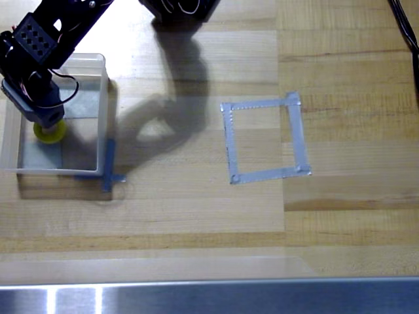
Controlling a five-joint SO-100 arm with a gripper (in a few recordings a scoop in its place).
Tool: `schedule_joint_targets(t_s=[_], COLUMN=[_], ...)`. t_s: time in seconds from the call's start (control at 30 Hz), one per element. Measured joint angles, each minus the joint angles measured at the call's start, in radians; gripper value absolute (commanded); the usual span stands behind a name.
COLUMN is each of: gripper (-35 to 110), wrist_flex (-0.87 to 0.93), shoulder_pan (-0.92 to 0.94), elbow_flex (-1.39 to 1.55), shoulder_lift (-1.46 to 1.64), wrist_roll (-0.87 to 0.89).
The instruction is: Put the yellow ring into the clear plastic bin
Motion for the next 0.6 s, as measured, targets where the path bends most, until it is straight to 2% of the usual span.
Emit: schedule_joint_targets(t_s=[0.2,0.6], gripper=[26,27], wrist_flex=[-0.021,-0.012], shoulder_pan=[-0.009,-0.029], elbow_flex=[0.0,0.0], shoulder_lift=[-0.002,0.012], wrist_roll=[0.015,0.003])
